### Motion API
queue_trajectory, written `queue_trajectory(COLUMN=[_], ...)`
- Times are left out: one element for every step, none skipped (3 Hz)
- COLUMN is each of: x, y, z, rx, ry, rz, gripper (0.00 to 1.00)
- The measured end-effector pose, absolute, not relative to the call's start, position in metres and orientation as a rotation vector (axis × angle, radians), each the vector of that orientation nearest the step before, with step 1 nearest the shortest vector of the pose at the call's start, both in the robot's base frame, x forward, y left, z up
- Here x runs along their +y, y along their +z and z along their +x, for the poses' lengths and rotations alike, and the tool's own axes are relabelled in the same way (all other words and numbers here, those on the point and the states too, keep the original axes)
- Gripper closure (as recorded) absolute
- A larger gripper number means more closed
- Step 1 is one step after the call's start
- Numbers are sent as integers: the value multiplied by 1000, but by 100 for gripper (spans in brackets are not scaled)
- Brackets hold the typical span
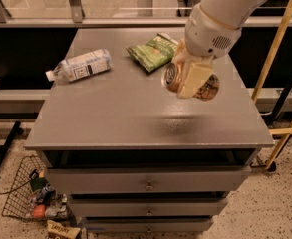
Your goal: Place orange can upright
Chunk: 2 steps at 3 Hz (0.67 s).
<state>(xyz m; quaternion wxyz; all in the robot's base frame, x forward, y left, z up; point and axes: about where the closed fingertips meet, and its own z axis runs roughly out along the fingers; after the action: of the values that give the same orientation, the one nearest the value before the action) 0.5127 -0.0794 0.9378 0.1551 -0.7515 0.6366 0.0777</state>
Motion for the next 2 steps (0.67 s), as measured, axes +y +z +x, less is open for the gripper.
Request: queue_trajectory(x=[-69, -46], y=[953, 972], z=[507, 489], rx=[1755, 1704], ry=[514, 777], rz=[-2042, -1860], gripper=[100, 100])
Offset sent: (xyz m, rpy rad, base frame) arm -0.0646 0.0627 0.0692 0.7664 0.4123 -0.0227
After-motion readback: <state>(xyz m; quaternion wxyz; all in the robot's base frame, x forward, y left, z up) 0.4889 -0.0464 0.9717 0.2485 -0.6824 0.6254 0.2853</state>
